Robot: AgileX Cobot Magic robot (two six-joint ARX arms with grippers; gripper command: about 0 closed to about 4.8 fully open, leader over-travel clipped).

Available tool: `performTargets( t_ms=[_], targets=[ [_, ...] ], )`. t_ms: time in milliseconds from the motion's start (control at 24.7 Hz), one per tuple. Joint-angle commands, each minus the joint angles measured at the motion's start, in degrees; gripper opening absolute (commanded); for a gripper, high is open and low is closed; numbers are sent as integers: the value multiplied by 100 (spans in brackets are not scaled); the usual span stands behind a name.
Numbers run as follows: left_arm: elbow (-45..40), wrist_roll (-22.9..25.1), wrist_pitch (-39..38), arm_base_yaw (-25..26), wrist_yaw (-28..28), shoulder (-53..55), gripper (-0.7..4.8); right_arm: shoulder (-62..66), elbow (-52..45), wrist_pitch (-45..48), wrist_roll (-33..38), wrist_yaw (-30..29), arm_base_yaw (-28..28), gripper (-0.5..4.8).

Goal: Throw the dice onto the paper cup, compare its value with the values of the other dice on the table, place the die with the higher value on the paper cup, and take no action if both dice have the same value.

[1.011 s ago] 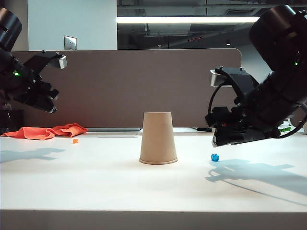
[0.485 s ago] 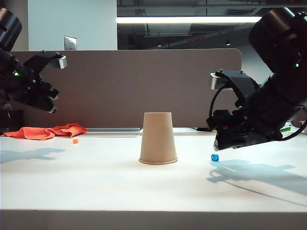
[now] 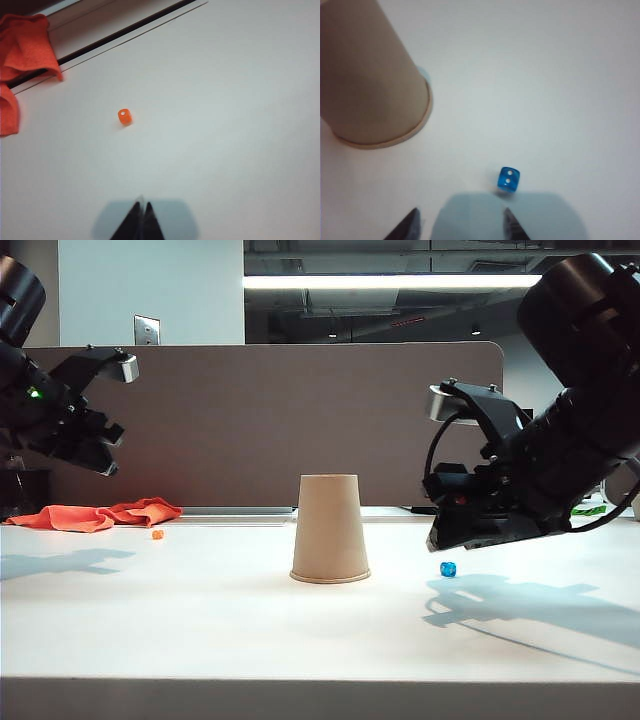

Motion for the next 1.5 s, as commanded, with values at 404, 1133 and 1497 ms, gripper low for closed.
performTargets(
  t_ms=[404,1133,1497],
  targets=[
    [9,-83,365,-7,42,-31,-5,177,42,535,-9,490,4,212],
    [9,-85,367,-9,146,-31,-5,885,151,1215,101,737,4,212],
    [9,-85,367,-9,146,-31,-5,986,267,1272,114,935,4,211]
  ],
)
